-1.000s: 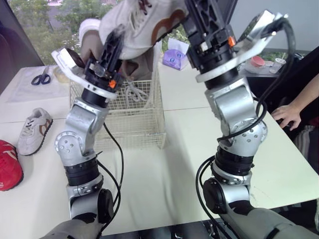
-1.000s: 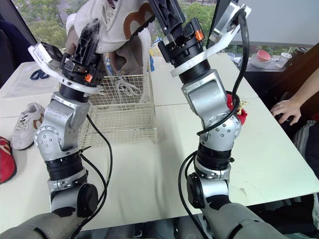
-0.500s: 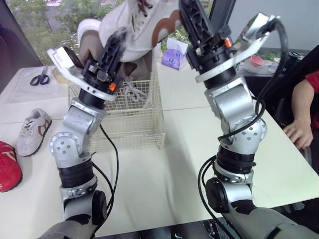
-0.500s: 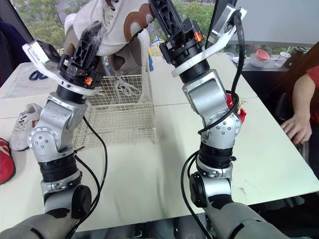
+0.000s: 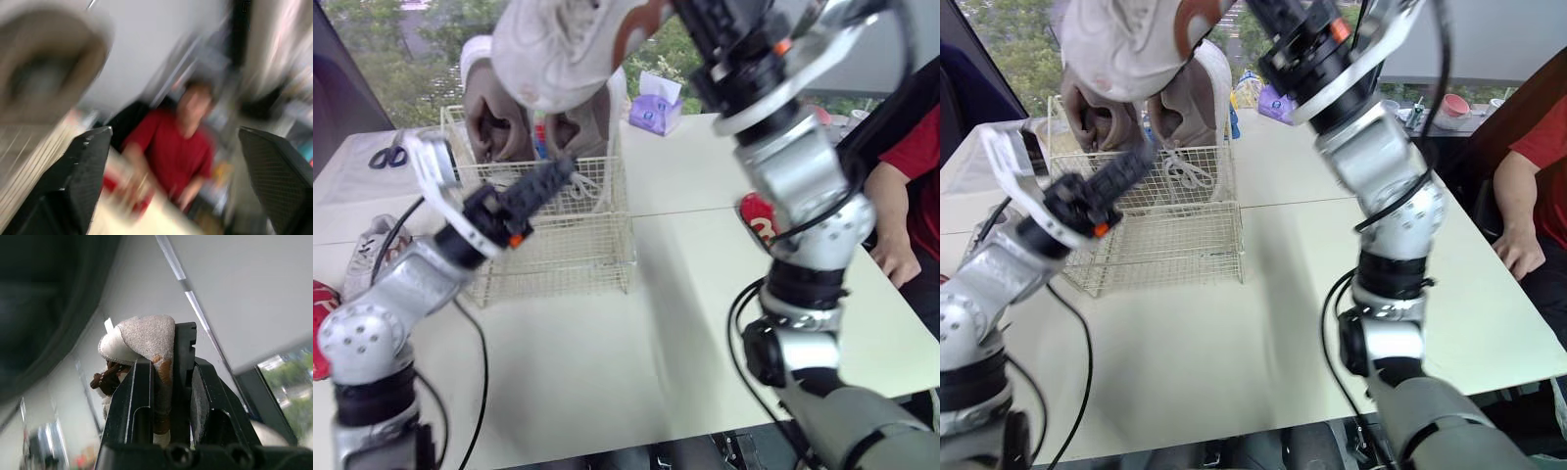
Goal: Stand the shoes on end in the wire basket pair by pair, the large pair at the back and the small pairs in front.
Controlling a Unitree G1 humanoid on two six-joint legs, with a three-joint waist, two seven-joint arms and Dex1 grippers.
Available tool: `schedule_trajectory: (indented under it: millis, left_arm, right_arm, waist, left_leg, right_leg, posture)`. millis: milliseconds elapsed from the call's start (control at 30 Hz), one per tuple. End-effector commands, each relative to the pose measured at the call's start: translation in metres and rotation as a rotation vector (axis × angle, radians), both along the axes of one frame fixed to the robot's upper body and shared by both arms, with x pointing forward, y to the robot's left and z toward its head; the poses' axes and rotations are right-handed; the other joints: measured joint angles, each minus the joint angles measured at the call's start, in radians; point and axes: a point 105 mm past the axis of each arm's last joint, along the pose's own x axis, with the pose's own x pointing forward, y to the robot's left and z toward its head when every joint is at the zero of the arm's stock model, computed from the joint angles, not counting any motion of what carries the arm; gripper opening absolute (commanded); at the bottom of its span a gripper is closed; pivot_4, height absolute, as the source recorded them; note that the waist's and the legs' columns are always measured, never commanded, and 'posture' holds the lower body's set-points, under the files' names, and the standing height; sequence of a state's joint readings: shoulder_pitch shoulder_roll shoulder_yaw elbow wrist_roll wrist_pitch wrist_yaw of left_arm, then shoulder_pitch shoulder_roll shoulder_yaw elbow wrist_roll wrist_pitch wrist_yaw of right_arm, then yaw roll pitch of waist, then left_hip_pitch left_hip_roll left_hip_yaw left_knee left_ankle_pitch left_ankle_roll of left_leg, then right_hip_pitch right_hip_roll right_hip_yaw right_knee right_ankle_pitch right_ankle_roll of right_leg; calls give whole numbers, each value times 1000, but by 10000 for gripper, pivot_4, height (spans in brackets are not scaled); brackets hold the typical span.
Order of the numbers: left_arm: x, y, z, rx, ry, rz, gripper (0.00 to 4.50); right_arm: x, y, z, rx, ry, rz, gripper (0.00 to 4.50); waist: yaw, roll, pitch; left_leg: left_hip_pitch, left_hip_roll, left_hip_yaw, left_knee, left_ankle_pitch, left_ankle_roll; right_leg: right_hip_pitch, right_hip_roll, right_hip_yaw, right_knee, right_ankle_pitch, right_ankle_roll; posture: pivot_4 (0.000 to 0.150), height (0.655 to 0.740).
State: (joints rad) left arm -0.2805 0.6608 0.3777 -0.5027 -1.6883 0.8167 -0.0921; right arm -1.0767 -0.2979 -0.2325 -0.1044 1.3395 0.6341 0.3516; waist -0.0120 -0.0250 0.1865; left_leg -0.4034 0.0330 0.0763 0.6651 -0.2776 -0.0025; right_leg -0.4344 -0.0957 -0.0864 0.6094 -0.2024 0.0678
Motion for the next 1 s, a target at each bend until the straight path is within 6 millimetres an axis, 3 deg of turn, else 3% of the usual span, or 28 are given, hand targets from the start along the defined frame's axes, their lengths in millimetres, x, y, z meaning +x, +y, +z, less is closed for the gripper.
schedule_trajectory:
  millis: [33,200,433,633,767,1000]
  left_arm:
    - [-26,2,9,137,-57,11,43058]
    - [-53,15,-6,362,-3,63,43058]
    - [-76,34,-25,455,103,67,43058]
    - [-74,45,-30,506,111,83,43058]
    - [-68,43,-32,510,96,72,43058]
    - [-64,40,-34,501,83,65,43675]
  right_arm:
    - [4,-10,-2,-150,-168,-10,4982]
    - [24,3,-32,-460,-379,-30,4982]
    - [47,29,-67,-667,-573,-10,4982]
    - [55,53,-103,-811,-673,71,4982]
    - [67,56,-122,-912,-676,78,4982]
    - [77,47,-116,-942,-652,30,38996]
  waist:
    - [4,0,0]
    - [-12,5,3]
    - [-4,7,4]
    - [-3,7,4]
    - [-4,8,4]
    - [-9,8,4]
  left_leg:
    - [-1,0,0,0,0,0]
    - [-2,0,3,-1,-1,1]
    - [-6,0,4,-3,-1,0]
    - [-6,0,5,-3,-1,-1]
    - [-6,0,4,-3,0,-2]
    - [-6,0,5,-4,4,-9]
  right_leg:
    - [0,0,0,-1,-2,-3]
    - [-1,-1,0,-9,-1,-4]
    - [-6,1,0,-10,-1,-4]
    - [-6,1,0,-12,-1,-5]
    - [-6,0,0,-11,0,-6]
    - [-6,1,0,-11,0,-6]
  posture:
    - [1500,7400]
    - [1500,7400]
    - [1500,7400]
    - [1500,7400]
    - [1500,7400]
    - [1500,7400]
